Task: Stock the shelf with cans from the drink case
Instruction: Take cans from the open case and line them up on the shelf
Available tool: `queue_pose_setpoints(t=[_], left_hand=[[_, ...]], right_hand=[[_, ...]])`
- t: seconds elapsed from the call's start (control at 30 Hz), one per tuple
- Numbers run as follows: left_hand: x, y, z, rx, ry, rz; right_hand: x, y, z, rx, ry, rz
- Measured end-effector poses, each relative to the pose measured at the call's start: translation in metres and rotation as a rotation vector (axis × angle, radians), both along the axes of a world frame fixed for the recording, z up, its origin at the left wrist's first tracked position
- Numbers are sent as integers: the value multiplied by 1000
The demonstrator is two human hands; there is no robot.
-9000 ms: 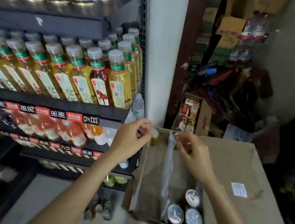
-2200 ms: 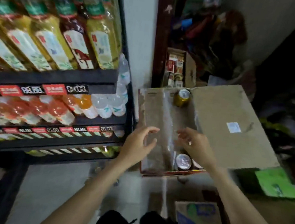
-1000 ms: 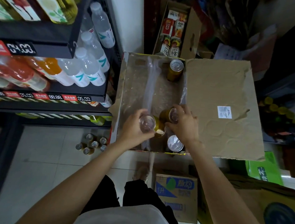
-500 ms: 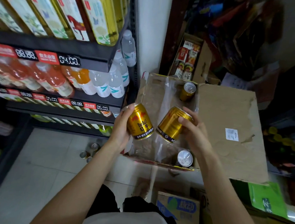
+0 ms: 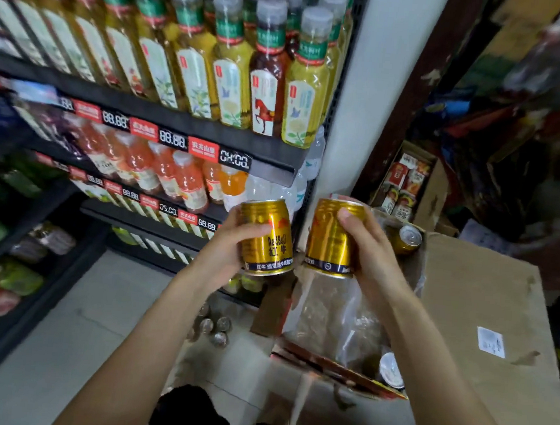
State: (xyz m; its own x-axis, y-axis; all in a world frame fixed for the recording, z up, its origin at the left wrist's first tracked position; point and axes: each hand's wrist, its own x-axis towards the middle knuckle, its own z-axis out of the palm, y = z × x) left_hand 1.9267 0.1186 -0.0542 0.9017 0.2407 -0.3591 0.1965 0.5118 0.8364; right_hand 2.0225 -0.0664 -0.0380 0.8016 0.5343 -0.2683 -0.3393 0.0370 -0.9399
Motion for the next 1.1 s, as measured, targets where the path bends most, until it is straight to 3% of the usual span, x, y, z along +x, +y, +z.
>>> queue_pose_setpoints(t=[0.1, 0.33, 0.63, 0.93, 1.1], left_hand=[[-13, 36, 27, 76, -83, 64], [-34, 132, 101, 154, -212, 207], [-47, 265, 190, 317, -393, 128], [-14, 362, 270, 652, -551, 261], [16, 401, 307, 875, -617, 234]], right_hand=[[-3, 38, 30, 23, -52, 88], [-11, 134, 91, 288, -11, 323], [-40, 262, 184, 221, -467, 179], [-20, 363, 273, 317, -611, 1], [6, 399, 299, 250, -681, -43]])
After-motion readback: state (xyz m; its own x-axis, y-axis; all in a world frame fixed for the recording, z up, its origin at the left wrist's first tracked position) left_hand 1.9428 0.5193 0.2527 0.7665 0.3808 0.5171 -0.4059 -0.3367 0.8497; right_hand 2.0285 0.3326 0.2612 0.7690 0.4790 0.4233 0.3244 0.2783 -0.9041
